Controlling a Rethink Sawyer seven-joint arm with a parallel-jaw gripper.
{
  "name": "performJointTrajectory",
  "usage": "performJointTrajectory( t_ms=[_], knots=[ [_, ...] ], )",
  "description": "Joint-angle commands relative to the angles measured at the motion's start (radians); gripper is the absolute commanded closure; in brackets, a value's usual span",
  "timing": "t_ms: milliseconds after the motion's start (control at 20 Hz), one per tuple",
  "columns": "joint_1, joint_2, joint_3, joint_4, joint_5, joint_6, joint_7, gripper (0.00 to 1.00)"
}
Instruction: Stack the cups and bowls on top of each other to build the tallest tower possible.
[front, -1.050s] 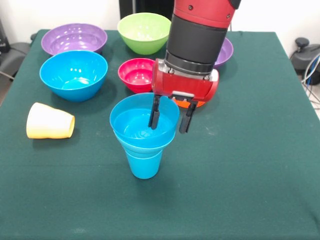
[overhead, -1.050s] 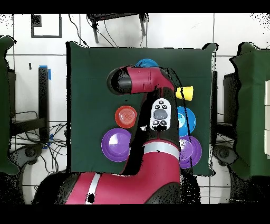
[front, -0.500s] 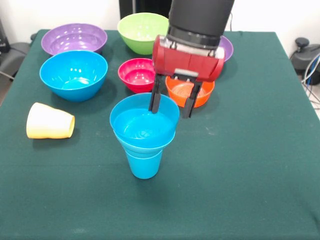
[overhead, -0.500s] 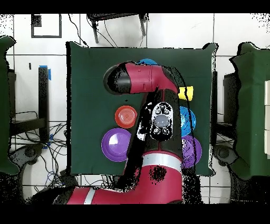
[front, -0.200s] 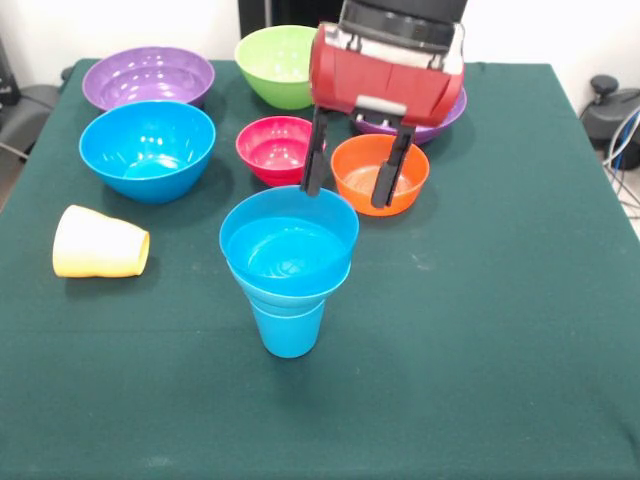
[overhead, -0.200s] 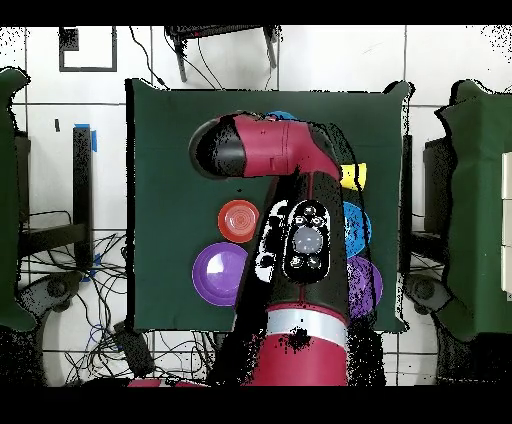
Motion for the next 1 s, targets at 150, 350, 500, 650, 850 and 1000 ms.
performJointTrajectory(
  t_ms=[150,350,500,650,850,1000],
  knots=[
    [0.041,-0.025,0.032,0.184,0.012,0.079,0.119,0.0],
    [0.043,-0.045,0.032,0.246,0.009,0.021,0.132,0.0],
    [0.038,-0.068,0.041,0.332,-0.002,-0.06,0.14,0.0],
    [0.038,-0.088,0.044,0.418,-0.014,-0.14,0.158,0.0],
    [0.046,-0.106,0.033,0.513,-0.025,-0.224,0.178,0.0],
    [0.053,-0.11,0.019,0.571,-0.038,-0.289,0.183,0.0]
  ],
)
